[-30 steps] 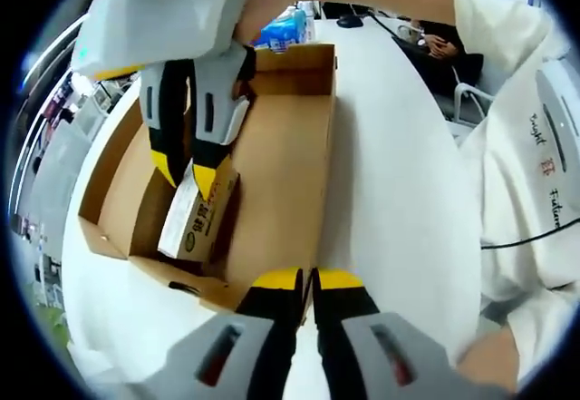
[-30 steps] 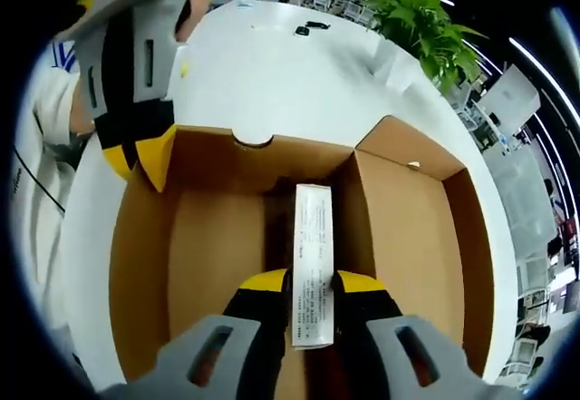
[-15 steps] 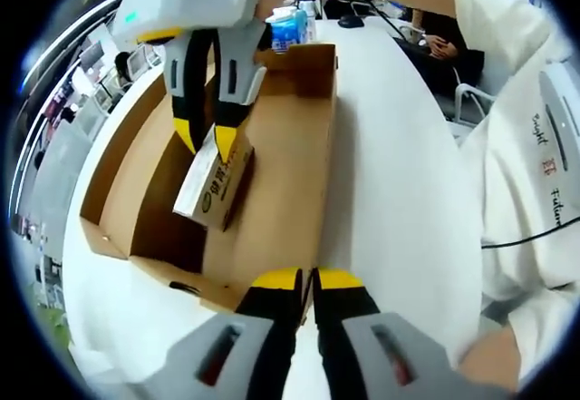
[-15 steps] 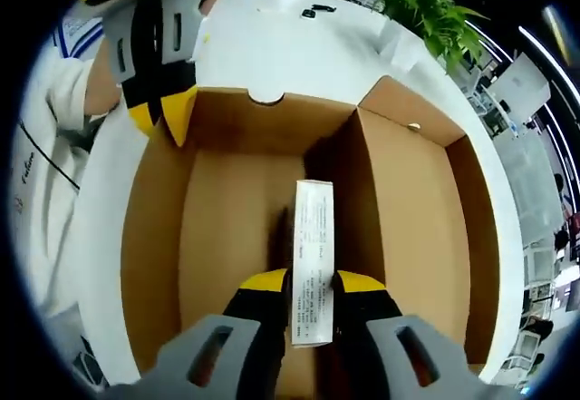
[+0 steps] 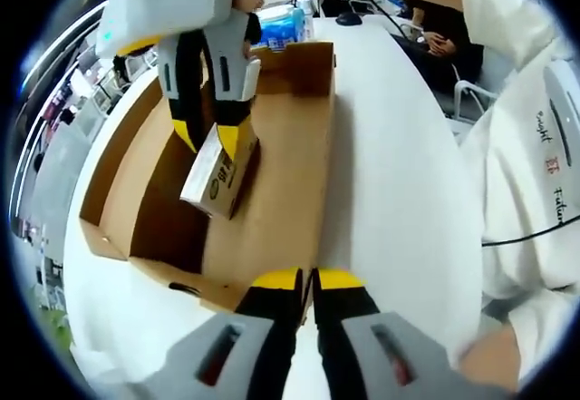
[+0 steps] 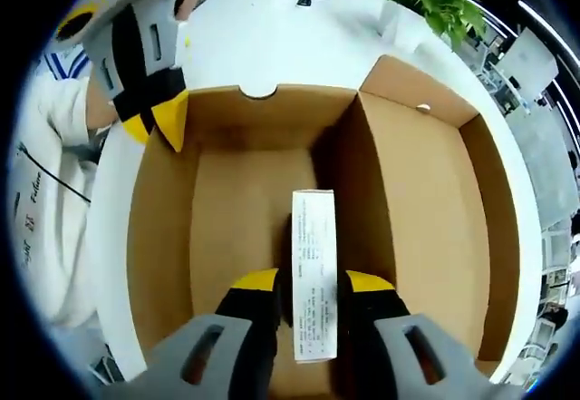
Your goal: Operate the shoe box by opening the lid, removing the specified soft item, and placing it in the target area until the item is outside and the box remains undamaged.
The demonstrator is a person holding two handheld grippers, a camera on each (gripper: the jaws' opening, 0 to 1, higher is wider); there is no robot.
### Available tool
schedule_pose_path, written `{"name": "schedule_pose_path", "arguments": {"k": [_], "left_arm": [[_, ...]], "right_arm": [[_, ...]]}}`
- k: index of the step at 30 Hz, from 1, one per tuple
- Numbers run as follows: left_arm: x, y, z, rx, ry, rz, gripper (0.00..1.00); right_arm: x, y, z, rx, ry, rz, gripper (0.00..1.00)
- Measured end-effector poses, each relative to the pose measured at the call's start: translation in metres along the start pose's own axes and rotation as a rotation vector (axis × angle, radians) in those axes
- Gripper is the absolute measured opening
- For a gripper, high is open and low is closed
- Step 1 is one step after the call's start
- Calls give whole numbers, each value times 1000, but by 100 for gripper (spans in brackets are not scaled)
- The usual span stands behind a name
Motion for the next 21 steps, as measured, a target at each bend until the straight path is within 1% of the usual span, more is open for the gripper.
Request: {"name": "schedule_pose_path", "arguments": {"k": [2, 4, 5, 9, 12, 13, 21], "left_arm": [[0, 0, 2, -1, -3, -1, 5], [-1, 0, 4, -1, -5, -2, 5], [-1, 0, 4, 1, -4, -1, 5], [0, 1, 0, 34, 3, 6, 5], [0, 1, -1, 32, 5, 8, 5], [0, 1, 0, 30, 3, 6, 5], [-1, 0, -2, 33, -1, 6, 5]], "right_arm": [[-3, 0, 1, -4, -11, -17, 22], [-5, 1, 1, -3, -10, -30, 22], [-7, 3, 0, -6, -13, -47, 22], [-15, 6, -3, -15, -16, -87, 21], [-14, 3, -5, -34, -36, -101, 20], [-13, 2, -7, -20, -43, -117, 20], [-13, 4, -6, -21, -36, -115, 20]]}}
Point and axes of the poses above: the point that each gripper's makers call its tool centre point, and the gripper's own axes: x roughly backward along the fingers, z roughly to its right, y roughly out of its underside, the point moved 9 cm from there along x, roughly backward along the fingers, and after that the axes turned 2 degrees about y, right-handed, at the moved point
